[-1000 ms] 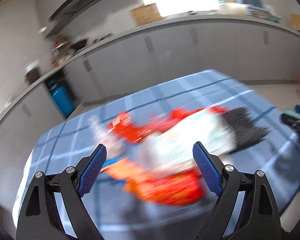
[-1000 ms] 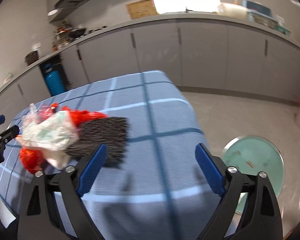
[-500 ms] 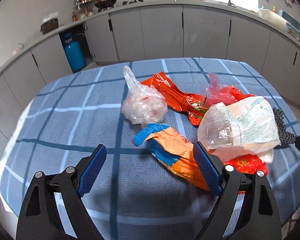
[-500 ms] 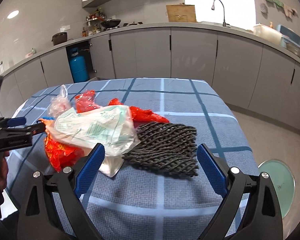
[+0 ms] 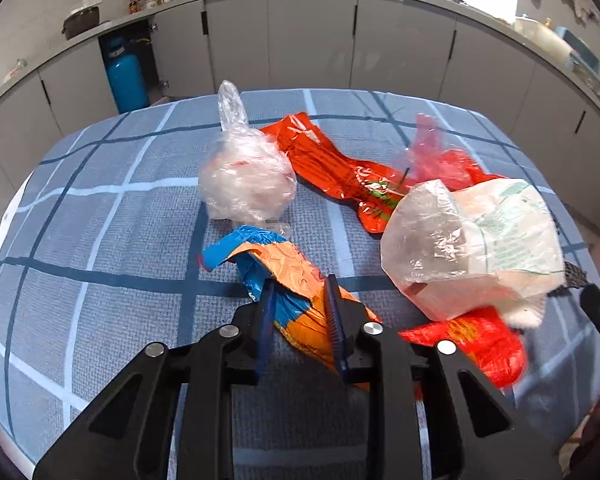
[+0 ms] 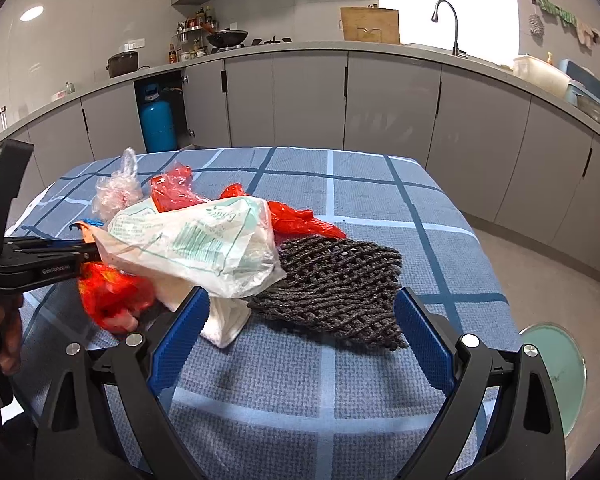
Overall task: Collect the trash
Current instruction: 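Return to the table and grasp the orange-blue wrapper with the left tool, then grasp the white plastic bag with the right tool while the left tool holds the wrapper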
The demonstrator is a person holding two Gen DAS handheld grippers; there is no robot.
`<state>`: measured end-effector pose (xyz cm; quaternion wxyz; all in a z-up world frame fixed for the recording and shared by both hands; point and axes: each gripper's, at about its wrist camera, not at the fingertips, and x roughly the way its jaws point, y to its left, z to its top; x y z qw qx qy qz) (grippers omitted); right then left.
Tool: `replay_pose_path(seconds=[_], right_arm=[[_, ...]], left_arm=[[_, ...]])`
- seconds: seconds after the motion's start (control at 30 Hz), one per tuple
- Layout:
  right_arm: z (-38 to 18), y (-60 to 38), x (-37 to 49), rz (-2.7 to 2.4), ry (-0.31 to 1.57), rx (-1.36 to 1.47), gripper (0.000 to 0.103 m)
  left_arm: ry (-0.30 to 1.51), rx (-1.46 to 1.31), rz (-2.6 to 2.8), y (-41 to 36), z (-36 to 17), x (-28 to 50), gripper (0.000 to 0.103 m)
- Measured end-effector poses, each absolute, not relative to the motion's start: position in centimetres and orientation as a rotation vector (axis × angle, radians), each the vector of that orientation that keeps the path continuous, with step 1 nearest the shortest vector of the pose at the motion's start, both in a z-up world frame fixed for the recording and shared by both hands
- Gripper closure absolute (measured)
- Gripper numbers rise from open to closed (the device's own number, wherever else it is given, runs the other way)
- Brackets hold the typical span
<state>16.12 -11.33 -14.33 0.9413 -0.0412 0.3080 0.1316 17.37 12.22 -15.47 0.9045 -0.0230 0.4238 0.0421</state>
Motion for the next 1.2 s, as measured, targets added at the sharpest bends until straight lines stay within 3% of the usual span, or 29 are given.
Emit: replay_pose_path(seconds=[0.17, 0.5, 0.83, 0.87, 0.97, 1.1, 1.2], right_arm=[[-13.9, -10.2, 15.9, 0.287, 0.609, -0.113, 0.011], [-13.4, -6.7, 15.8, 0.374, 0.582, -0.196, 0.011], [-14.2, -2.8, 16.5, 0.447, 0.554, -0.326, 0.013], [-14.5, -2.7, 16.5, 0.452, 0.558, -0.333, 0.021], [-15.5, -2.1, 17.1, 0.467, 0.620, -0.364, 0.060], [-15.4, -2.8, 17.2, 0.472, 0.629, -0.317, 0.086], [-14.8, -3.6, 17.1, 0.475, 0.617, -0.277, 0.093]], left_arm=[[0.848, -0.039, 0.070, 12.7, -14.1, 16.3, 0.093], [0.701, 0.072, 0.141, 14.0, -9.3, 13.9, 0.095], [0.736, 0.083, 0.161, 15.6, -10.6, 14.1, 0.096], [0.738, 0.081, 0.162, 15.8, -10.8, 14.2, 0.096], [0.742, 0.071, 0.158, 16.0, -10.9, 14.3, 0.096], [0.736, 0.072, 0.154, 15.9, -10.7, 14.2, 0.096], [0.726, 0.078, 0.152, 15.5, -10.3, 14.1, 0.096]])
